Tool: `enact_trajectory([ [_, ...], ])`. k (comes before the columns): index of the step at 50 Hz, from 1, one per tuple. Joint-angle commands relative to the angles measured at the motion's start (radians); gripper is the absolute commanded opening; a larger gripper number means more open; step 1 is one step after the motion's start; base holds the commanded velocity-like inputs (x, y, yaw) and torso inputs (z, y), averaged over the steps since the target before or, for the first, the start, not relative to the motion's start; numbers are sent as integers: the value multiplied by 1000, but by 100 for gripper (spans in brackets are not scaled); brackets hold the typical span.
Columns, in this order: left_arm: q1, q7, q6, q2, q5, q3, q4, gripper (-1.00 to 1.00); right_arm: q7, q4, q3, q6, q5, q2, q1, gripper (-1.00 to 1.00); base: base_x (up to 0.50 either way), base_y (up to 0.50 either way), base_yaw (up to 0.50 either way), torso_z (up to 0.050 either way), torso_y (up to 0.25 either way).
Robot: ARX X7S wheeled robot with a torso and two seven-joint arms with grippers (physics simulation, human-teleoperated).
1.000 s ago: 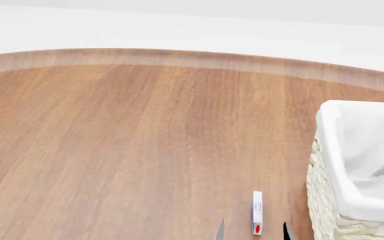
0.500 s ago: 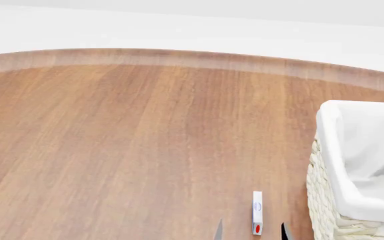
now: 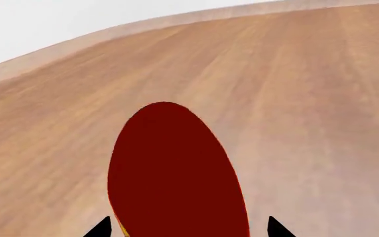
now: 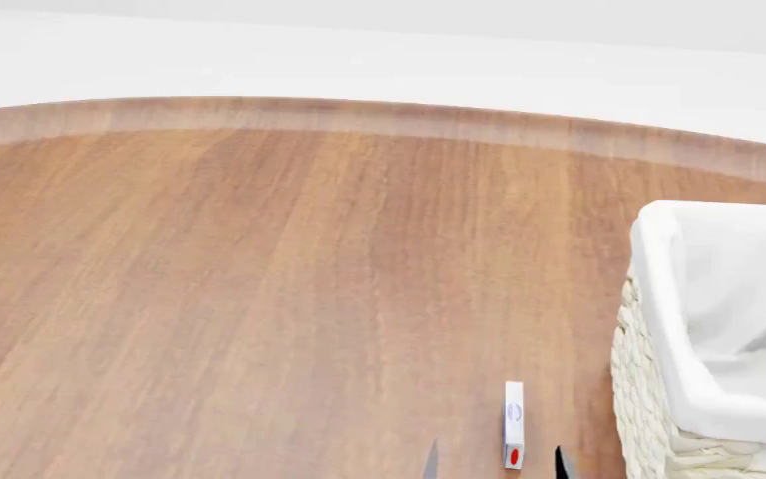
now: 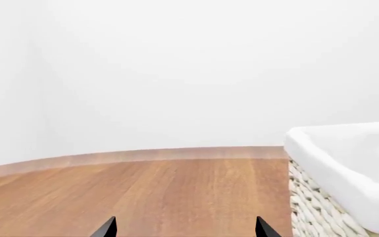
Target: Pick up the ketchup, and put it in the basket.
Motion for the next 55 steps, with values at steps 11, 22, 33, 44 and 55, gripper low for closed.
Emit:
enact_trajectory([
  [11, -160, 104, 96, 103, 18, -37, -309, 100, -17, -1, 11, -23, -17, -12, -5, 100, 0, 0, 0, 0, 0],
  [22, -184, 110, 111, 114, 26, -40, -350, -100, -16, 6, 8, -26, -13, -9, -1, 100, 0, 0, 0, 0, 0],
  [33, -186, 100, 113, 120, 24, -49, -355, -100, -13, 9, 4, -27, -11, -6, 2, 100, 0, 0, 0, 0, 0],
  [44, -177, 62, 62, 95, 5, -66, -267, -100, -10, 11, 0, -30, -8, -3, 2, 100, 0, 0, 0, -1, 0],
  [55, -160, -83, -338, -99, -86, -46, 357, -100, -6, 11, -3, -30, -5, 2, 4, 100, 0, 0, 0, 0, 0],
])
